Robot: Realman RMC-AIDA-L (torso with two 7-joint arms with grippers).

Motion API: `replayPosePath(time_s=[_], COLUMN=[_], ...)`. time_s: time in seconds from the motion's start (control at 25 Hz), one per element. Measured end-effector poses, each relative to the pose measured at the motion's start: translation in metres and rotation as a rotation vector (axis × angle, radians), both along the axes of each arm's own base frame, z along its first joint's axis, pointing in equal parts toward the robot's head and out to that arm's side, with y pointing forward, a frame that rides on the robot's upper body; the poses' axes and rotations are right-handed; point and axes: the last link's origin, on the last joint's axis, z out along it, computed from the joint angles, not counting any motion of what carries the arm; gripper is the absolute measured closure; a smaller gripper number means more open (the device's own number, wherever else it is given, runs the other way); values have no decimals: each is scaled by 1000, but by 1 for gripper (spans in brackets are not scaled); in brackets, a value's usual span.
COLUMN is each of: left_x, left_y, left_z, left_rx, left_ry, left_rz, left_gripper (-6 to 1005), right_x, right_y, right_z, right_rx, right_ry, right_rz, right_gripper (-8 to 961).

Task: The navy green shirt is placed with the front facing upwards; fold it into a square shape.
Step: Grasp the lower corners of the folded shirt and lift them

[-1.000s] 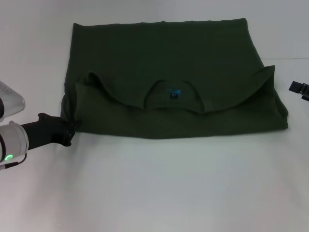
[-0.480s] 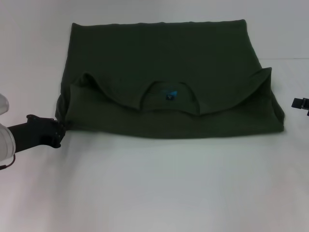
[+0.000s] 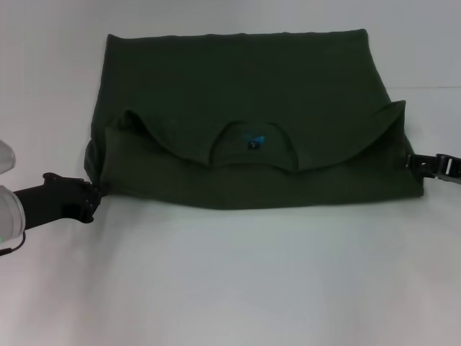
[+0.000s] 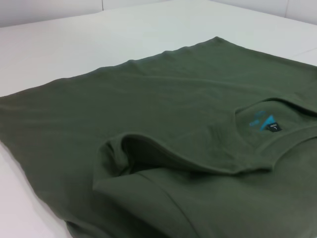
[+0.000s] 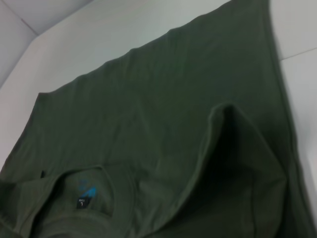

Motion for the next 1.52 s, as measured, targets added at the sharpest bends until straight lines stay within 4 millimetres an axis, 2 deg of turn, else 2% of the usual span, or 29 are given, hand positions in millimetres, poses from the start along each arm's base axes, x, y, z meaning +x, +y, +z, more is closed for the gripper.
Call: replayPosePath(time_s=[0.2, 0.6, 0.92, 1.36, 1.52], left_x=[1, 2, 2, 1, 1], left_y=[1, 2, 2, 0, -2], left_z=[0, 0, 0, 0, 0], left_rx=[-1, -1, -1, 1, -7], left_ry=[-1, 0, 0, -10, -28], left_rz=[-3, -4, -6, 0, 3], left_gripper=[1001, 1000, 1001, 1000, 1000], right_x=[-5, 0, -2, 6, 7], right_y=[1, -2, -6, -15, -19], right_z=[-12, -17, -21, -18, -16], right_rx=[-24, -22, -46, -43, -48], right_ry=[-4, -8, 1, 1, 8], right_rz=[8, -17, 0, -6, 12], right_gripper=[128, 128, 240, 697, 774])
